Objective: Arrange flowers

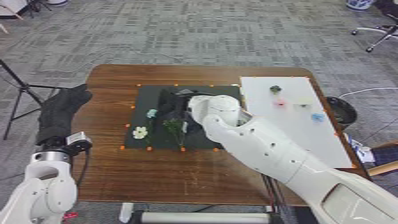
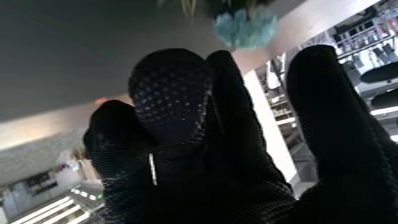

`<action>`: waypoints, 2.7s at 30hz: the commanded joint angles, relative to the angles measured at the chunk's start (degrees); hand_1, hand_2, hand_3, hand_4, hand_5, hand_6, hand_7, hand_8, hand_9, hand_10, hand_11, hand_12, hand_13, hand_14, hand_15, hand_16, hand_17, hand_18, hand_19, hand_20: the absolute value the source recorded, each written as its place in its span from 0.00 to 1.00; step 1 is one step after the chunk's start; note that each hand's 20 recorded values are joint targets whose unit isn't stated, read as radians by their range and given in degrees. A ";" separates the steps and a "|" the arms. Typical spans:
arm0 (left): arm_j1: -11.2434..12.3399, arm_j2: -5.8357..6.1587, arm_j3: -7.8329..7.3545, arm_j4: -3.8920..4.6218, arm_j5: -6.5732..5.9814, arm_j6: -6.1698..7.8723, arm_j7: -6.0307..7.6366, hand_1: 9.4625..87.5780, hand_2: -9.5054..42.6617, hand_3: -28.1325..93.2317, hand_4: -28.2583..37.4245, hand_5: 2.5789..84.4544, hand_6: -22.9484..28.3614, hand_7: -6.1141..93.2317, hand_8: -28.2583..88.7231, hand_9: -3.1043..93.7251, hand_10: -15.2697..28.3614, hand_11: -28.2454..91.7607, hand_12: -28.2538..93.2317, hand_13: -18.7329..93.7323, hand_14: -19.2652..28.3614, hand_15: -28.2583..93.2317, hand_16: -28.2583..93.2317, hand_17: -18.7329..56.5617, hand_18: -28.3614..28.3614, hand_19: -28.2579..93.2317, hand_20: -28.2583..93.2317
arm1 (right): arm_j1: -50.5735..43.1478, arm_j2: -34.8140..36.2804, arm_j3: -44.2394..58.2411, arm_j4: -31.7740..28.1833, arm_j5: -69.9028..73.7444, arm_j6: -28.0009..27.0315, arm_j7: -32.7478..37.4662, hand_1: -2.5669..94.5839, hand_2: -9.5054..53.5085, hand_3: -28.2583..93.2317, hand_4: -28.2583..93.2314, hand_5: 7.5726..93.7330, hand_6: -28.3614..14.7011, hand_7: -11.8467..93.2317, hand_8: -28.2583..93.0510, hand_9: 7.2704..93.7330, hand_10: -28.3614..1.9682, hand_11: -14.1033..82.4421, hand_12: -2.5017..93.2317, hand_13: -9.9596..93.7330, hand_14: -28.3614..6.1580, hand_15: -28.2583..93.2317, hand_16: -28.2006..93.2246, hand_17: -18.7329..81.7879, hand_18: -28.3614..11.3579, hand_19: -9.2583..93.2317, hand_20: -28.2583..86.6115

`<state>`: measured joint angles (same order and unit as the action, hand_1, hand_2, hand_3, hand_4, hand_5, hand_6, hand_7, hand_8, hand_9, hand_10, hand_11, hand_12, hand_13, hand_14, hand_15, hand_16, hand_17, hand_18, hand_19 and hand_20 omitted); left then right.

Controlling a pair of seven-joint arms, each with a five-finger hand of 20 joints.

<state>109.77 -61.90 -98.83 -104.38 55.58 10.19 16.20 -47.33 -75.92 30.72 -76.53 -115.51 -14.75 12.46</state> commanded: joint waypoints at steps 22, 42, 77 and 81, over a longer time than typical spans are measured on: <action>-0.11 -0.28 -0.10 -0.50 0.01 0.29 -0.28 0.10 0.22 0.81 0.00 0.61 0.46 0.23 0.17 0.56 0.69 0.41 0.33 0.51 0.78 0.41 0.25 0.32 0.74 0.33 0.37 | -22.45 37.64 30.23 -25.63 -5.32 20.48 2.13 0.37 0.00 0.76 0.12 0.55 0.61 0.23 0.18 0.62 0.52 0.24 0.18 0.90 0.66 0.72 0.45 0.70 0.29 1.00 0.65; -0.40 -1.83 -1.05 -0.50 1.39 -0.92 -1.09 0.14 0.18 0.82 0.00 0.61 0.46 0.23 0.17 0.56 0.69 0.41 0.33 0.51 0.78 0.41 0.24 0.31 0.74 0.33 0.37 | -46.81 35.37 50.60 -22.17 -16.56 17.99 11.23 0.35 0.00 0.76 0.10 0.57 0.61 0.26 0.18 0.66 0.47 0.34 0.26 0.90 0.65 0.73 0.46 0.70 0.28 1.00 0.66; 8.41 -4.27 -7.90 -3.94 1.14 -3.55 0.51 0.16 0.16 0.83 0.00 0.61 0.46 0.23 0.17 0.56 0.68 0.41 0.33 0.51 0.78 0.41 0.24 0.31 0.74 0.33 0.37 | -45.90 36.04 45.54 -18.13 -19.79 30.59 9.98 0.62 0.01 0.71 0.07 0.79 0.67 0.33 0.31 0.90 0.63 0.34 0.40 0.96 0.74 0.72 0.47 0.76 0.32 1.00 0.70; 8.60 -3.87 -9.03 -3.96 1.13 -3.07 0.46 0.15 0.16 0.82 0.00 0.61 0.46 0.23 0.17 0.56 0.68 0.41 0.33 0.51 0.78 0.41 0.24 0.31 0.74 0.33 0.37 | -40.19 37.71 42.46 -20.73 -16.07 31.86 9.10 0.61 0.00 0.71 0.08 0.80 0.68 0.33 0.31 0.90 0.63 0.33 0.40 0.96 0.75 0.72 0.47 0.76 0.32 1.00 0.70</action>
<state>117.84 -66.09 -106.01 -107.72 56.84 7.11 16.83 -94.51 -41.42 75.64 -93.00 -133.90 14.44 23.47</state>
